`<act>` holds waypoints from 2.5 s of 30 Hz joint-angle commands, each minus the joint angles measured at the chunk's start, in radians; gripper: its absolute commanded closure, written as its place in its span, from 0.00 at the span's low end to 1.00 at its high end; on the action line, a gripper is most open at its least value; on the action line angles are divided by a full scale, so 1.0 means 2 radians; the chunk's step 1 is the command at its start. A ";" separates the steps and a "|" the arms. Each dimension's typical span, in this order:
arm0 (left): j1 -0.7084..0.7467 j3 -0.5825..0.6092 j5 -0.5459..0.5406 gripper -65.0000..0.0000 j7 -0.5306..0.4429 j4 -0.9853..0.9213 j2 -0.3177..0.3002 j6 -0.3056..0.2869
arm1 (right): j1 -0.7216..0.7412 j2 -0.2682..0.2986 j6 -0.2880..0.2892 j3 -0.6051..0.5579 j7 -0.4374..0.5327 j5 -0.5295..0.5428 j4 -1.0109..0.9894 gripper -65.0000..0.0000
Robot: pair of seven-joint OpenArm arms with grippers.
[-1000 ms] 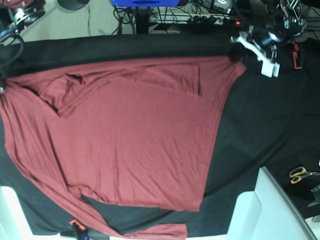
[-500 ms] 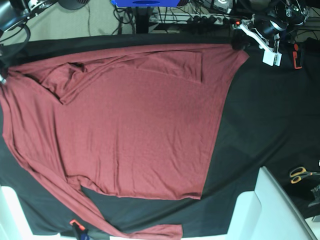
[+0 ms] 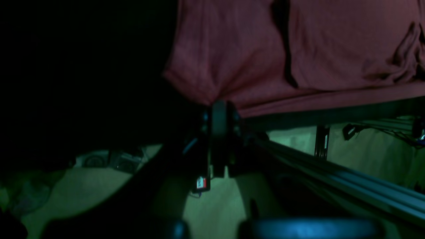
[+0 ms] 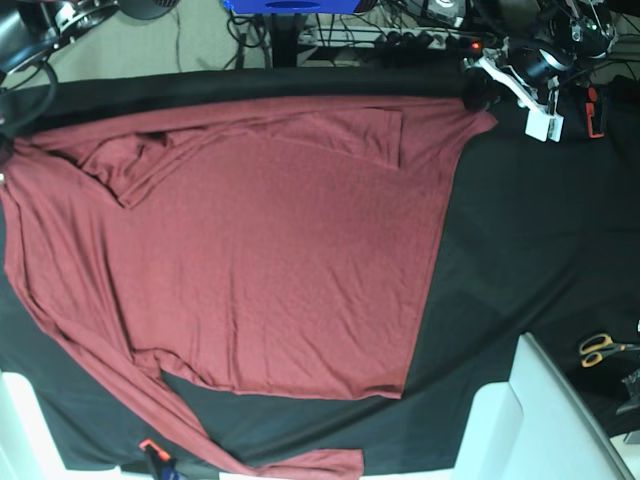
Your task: Fold the T-shirt properly
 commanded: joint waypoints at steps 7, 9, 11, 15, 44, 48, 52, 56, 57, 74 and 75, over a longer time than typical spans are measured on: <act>-0.009 0.031 -0.004 1.00 -0.007 0.006 -0.008 0.034 | 0.009 0.013 -0.062 -0.051 0.017 0.005 0.010 1.00; -0.017 0.043 -0.005 1.00 -0.007 0.006 -0.008 0.045 | 0.019 0.013 -0.066 -0.058 0.017 0.005 0.009 1.00; -0.026 0.049 -0.005 1.00 -0.007 0.006 -0.008 0.046 | 0.029 0.014 -0.066 -0.059 0.017 0.003 -0.010 1.00; -0.041 0.052 -0.004 1.00 -0.007 0.006 -0.007 0.046 | 0.046 0.028 -0.067 -0.060 0.017 0.003 -0.060 1.00; -0.160 0.052 -0.001 1.00 0.036 -0.046 -0.015 0.109 | 0.118 0.070 -0.096 -0.110 0.070 0.003 -0.193 1.00; -0.170 0.052 -0.001 1.00 0.036 -0.059 -0.015 0.110 | 0.125 0.076 -0.096 -0.110 0.085 0.003 -0.223 1.00; -0.177 0.052 -0.001 1.00 0.036 -0.083 -0.016 0.110 | 0.125 0.077 -0.096 -0.110 0.097 0.003 -0.233 1.00; -0.183 0.052 -0.001 1.00 0.036 -0.084 -0.016 0.110 | 0.126 0.077 -0.096 -0.111 0.097 0.003 -0.232 1.00; -0.183 0.052 -0.001 1.00 0.036 -0.084 -0.016 0.110 | 0.130 0.077 -0.096 -0.120 0.097 0.003 -0.232 1.00; -0.217 0.100 0.000 0.73 0.033 -0.089 -0.038 0.137 | 0.132 0.083 -0.093 -0.173 0.135 0.005 -0.230 0.63; -0.224 0.100 0.000 0.66 0.033 -0.092 -0.039 0.137 | 0.132 0.083 -0.091 -0.173 0.141 0.005 -0.230 0.56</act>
